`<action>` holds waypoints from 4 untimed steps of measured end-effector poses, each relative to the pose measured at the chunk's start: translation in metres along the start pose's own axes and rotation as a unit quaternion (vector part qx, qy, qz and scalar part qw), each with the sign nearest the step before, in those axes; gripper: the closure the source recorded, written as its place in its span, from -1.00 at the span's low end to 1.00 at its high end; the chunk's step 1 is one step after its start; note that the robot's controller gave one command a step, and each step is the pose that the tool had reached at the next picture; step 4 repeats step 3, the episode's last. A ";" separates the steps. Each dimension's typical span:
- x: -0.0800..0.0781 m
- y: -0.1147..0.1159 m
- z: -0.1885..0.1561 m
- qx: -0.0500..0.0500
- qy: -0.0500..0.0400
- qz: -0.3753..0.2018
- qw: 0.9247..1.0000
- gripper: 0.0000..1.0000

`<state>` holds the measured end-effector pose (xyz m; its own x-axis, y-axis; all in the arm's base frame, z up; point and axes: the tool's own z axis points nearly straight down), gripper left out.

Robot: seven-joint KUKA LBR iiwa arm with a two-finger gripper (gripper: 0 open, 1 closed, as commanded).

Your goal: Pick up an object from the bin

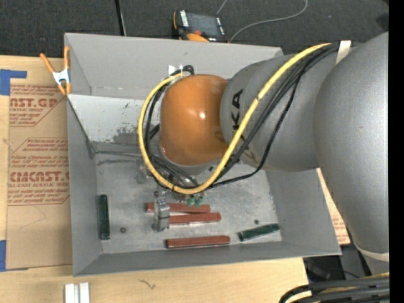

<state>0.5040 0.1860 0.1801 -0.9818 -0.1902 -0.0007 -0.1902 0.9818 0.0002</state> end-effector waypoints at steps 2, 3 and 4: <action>0.002 -0.054 0.108 0.000 -0.002 -0.108 0.994 1.00; -0.007 -0.017 -0.040 0.000 -0.005 -0.123 0.992 1.00; -0.007 -0.017 -0.040 0.000 -0.005 -0.123 0.992 1.00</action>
Offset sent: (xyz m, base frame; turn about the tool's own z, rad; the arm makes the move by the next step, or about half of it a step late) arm 0.0066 -0.0545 -0.1101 -0.2177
